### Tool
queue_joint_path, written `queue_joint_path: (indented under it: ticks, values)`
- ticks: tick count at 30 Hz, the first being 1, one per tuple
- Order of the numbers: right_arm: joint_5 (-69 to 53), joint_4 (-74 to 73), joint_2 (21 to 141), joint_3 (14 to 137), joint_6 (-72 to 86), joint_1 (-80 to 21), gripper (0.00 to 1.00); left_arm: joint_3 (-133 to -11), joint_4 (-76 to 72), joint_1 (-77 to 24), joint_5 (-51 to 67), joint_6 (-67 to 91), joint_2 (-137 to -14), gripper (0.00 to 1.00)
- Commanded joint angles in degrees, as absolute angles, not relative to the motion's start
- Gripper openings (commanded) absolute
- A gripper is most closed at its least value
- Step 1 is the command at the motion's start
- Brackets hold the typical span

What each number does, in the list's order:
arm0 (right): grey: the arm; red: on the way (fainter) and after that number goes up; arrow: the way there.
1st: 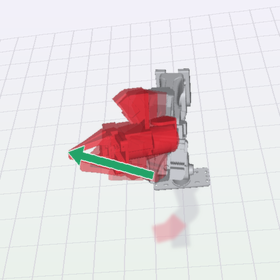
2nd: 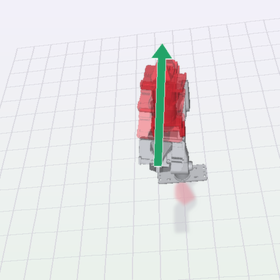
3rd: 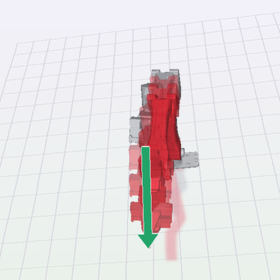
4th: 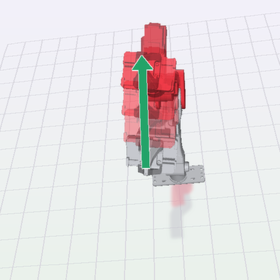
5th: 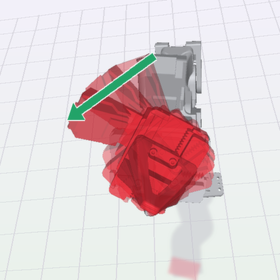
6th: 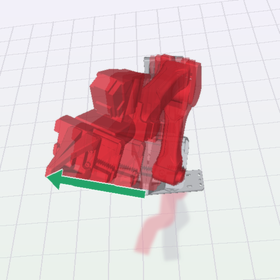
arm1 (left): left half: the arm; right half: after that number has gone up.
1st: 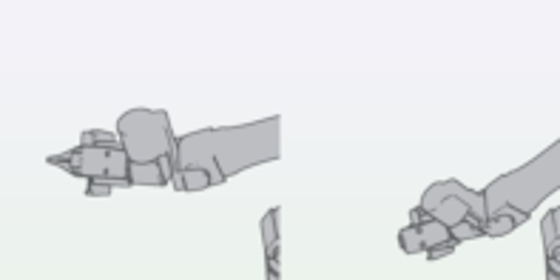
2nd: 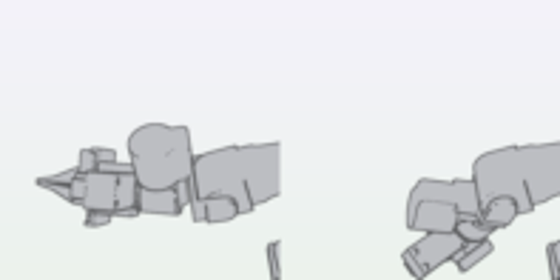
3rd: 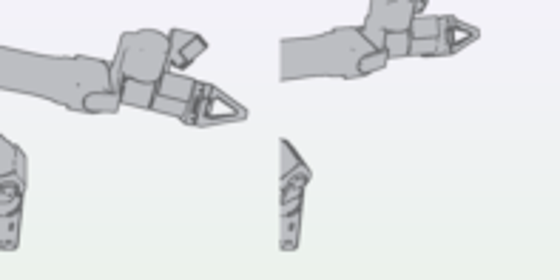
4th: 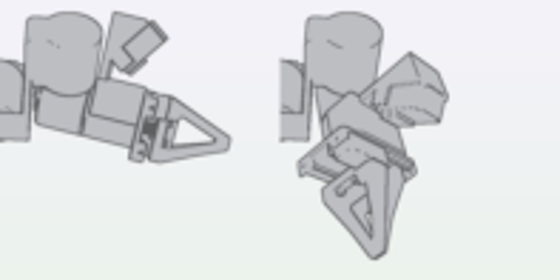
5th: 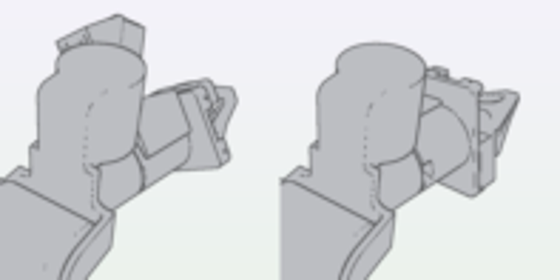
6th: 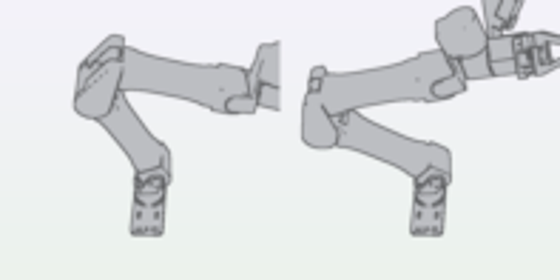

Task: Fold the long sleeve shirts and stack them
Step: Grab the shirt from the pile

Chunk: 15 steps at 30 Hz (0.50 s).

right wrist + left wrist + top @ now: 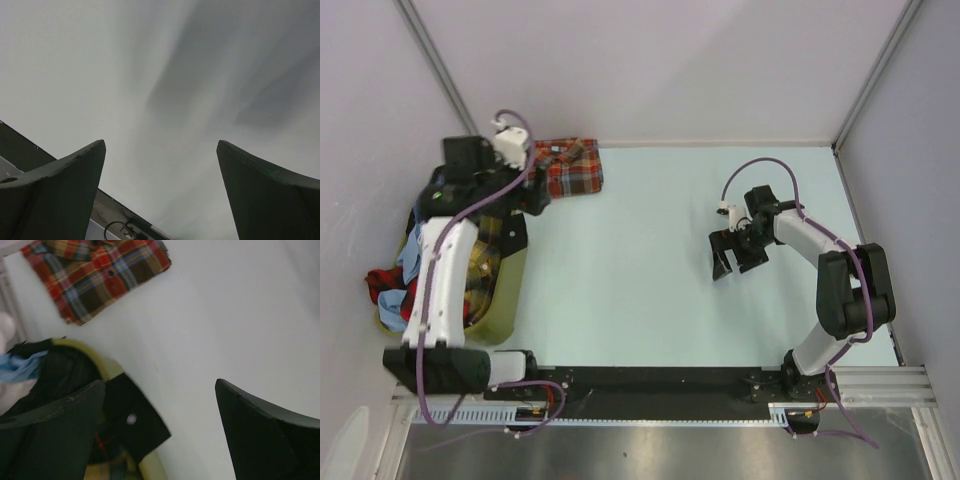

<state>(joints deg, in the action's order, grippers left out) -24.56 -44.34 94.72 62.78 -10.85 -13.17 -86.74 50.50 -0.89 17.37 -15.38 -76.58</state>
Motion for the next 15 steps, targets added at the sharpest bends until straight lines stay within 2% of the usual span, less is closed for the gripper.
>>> queue_joint_path:
  ticks: [1, 2, 8, 11, 15]
  values:
    - [-24.34, -45.0, 94.83, 62.75, -11.78, -13.18, 1.0, -87.1, 62.91, 9.99, 27.4, -26.25, -67.52, 0.97]
    - [-24.43, -45.17, 95.09, 62.75, -11.69, -13.36, 1.0, -86.66, 64.5, 15.59, 28.81, -28.02, -66.54, 0.96]
    - [-25.66, -45.26, 96.33, 63.19, -11.51, -14.24, 1.0, -83.94, 74.26, 34.42, 35.42, -42.88, -64.95, 0.94]
    - [-26.98, -44.91, 96.33, 63.11, -11.16, -14.41, 1.0, -83.15, 74.97, 39.01, 35.07, -45.52, -66.52, 0.93]
    - [-27.95, -43.95, 95.72, 61.79, -10.9, -14.41, 1.0, -82.62, 72.26, 38.85, 32.88, -44.57, -69.6, 0.92]
